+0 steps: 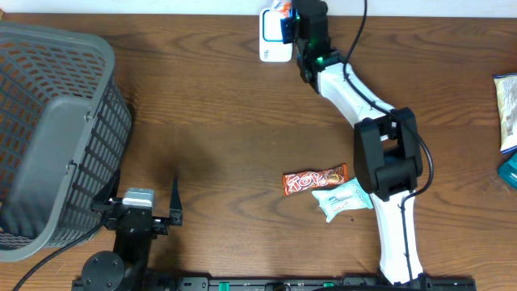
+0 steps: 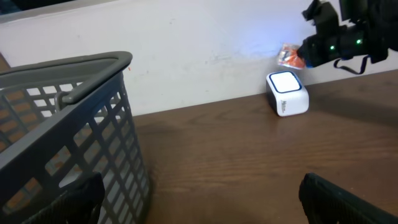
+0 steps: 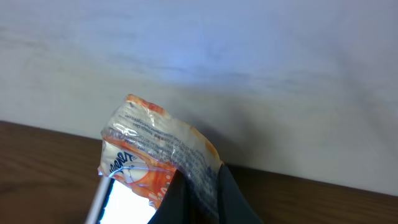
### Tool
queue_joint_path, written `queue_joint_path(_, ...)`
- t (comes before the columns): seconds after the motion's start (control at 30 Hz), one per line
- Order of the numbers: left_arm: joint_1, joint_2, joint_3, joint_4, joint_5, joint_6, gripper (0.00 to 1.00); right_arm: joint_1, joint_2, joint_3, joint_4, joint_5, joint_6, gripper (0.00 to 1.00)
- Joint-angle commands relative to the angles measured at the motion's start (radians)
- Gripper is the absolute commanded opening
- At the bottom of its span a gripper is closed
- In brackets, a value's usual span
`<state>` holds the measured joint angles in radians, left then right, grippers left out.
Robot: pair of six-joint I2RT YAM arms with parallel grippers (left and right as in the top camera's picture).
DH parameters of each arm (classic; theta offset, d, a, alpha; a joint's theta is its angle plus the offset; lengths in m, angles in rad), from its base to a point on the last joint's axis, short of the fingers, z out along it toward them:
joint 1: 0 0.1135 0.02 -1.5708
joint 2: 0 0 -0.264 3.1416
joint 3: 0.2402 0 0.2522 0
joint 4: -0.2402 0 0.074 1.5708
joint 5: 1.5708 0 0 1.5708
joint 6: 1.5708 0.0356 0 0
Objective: Scan the item barcode
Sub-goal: 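Hold the Kleenex pack up to the scanner face with the right gripper, then carry the Kleenex pack to the right edge and release it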
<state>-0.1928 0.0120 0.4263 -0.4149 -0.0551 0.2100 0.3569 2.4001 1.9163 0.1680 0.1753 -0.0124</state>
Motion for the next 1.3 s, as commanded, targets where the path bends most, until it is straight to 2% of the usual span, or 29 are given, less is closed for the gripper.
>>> queue_joint_path(0.0, -0.003, -0.001, 0.002, 0.003, 0.002, -0.005, 1.0, 0.011, 0.046, 0.017, -0.005, -0.013, -0.013, 0.01)
queue_joint_path(0.23, -0.003, -0.001, 0.002, 0.003, 0.002, -0.005, 1.0, 0.018, 0.053, 0.017, -0.003, -0.008, -0.013, 0.01)
queue_joint_path(0.4, -0.003, -0.001, 0.002, 0.003, 0.002, -0.005, 1.0, 0.019, 0.024, 0.018, -0.045, 0.096, -0.011, 0.01)
queue_joint_path(0.5, -0.003, -0.001, 0.002, 0.003, 0.002, -0.005, 1.0, 0.015, -0.026, 0.018, -0.117, 0.175, -0.011, 0.01)
queue_joint_path(0.77, -0.003, -0.001, 0.002, 0.003, 0.002, -0.005, 1.0, -0.045, -0.219, 0.018, -0.451, 0.412, -0.011, 0.01)
queue_joint_path(0.93, -0.003, -0.001, 0.002, 0.003, 0.002, -0.005, 1.0, -0.16, -0.293, 0.018, -0.649, 0.516, -0.011, 0.01)
queue_joint_path(1.27, -0.003, -0.001, 0.002, 0.003, 0.002, -0.005, 1.0, -0.511, -0.234, 0.011, -0.898, 0.454, 0.071, 0.01)
